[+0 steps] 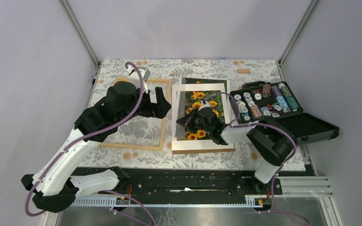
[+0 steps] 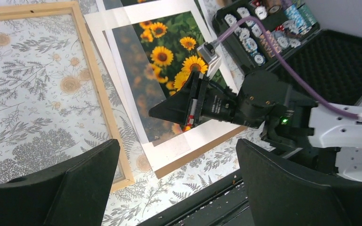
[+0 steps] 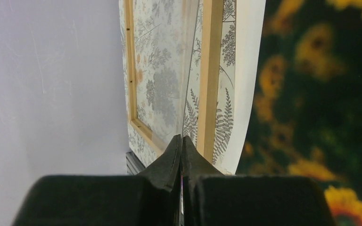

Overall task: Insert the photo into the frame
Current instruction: Place the photo frame item in the photo frame.

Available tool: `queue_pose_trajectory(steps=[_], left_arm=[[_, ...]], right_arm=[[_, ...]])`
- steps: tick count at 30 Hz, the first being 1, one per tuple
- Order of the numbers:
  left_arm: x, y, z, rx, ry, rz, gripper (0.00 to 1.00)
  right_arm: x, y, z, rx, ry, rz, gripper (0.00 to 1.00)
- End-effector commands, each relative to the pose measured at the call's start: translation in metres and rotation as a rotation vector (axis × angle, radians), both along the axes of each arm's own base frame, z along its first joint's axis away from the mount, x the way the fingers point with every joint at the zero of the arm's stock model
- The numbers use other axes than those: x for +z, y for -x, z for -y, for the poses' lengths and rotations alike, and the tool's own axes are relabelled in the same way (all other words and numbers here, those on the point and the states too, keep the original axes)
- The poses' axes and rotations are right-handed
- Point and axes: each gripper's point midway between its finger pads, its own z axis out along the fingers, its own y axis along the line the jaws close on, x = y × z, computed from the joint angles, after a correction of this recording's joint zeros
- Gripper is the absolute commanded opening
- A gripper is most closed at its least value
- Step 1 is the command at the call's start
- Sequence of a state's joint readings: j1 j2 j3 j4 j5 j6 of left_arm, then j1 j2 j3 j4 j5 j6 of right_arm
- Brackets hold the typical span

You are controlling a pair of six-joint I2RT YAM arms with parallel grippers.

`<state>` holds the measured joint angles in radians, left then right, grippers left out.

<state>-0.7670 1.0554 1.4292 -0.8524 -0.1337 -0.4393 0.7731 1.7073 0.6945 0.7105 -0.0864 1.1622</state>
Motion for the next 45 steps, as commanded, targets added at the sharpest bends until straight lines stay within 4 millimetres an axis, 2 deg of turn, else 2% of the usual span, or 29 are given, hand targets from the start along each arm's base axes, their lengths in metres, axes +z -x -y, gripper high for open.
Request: queue_pose_trajectory(steps=[1,3,6,8,12,15,19,23,28,34,37,41,45], left_arm=[[0.009,0.007,-0.007,0.036,0.063,0.015,0.99],[0.004,0.006,-0.006,0.058,0.089,0.0,0.99],[-0.004,0.003,-0.005,0.074,0.113,0.006,0.99],[-0.016,-0.004,-0.009,0.119,0.106,0.012,0.99],[-0.027,-0.014,-0.015,0.191,0.099,0.021,0.99],[-0.026,-0.02,-0.014,0.198,0.073,0.022,0.99],[-0.02,-0.03,-0.012,0.201,0.019,0.047,0.99],[-0.015,-0.044,-0.005,0.2,-0.029,0.07,0.99],[-0.001,-0.06,0.016,0.162,-0.007,0.1,0.99],[0.019,-0.082,0.035,0.147,0.009,0.158,0.99],[0.027,-0.091,0.042,0.145,0.01,0.189,0.99],[0.027,-0.101,0.047,0.149,0.004,0.226,0.99],[0.012,-0.103,0.047,0.151,-0.009,0.229,0.99]], right_arm=[[0.008,-0.013,-0.003,-0.089,-0.035,0.088,0.01],[-0.002,-0.008,-0.001,-0.074,-0.007,0.075,0.13],[-0.016,-0.001,0.006,-0.067,0.031,0.063,0.25],[-0.026,0.003,0.007,-0.035,0.057,0.047,0.41],[-0.039,0.012,0.004,0.054,0.097,0.058,0.64],[-0.047,0.005,0.008,0.087,0.107,0.06,0.74],[-0.048,-0.01,0.014,0.097,0.091,0.092,0.82],[-0.047,-0.027,0.014,0.164,0.046,0.104,0.8],[-0.051,-0.05,0.009,0.247,-0.018,0.1,0.67],[-0.044,-0.095,0.016,0.306,-0.069,0.115,0.66],[-0.043,-0.114,0.016,0.335,-0.095,0.127,0.63],[-0.046,-0.122,0.009,0.346,-0.122,0.136,0.58],[-0.043,-0.124,0.007,0.334,-0.153,0.128,0.55]])
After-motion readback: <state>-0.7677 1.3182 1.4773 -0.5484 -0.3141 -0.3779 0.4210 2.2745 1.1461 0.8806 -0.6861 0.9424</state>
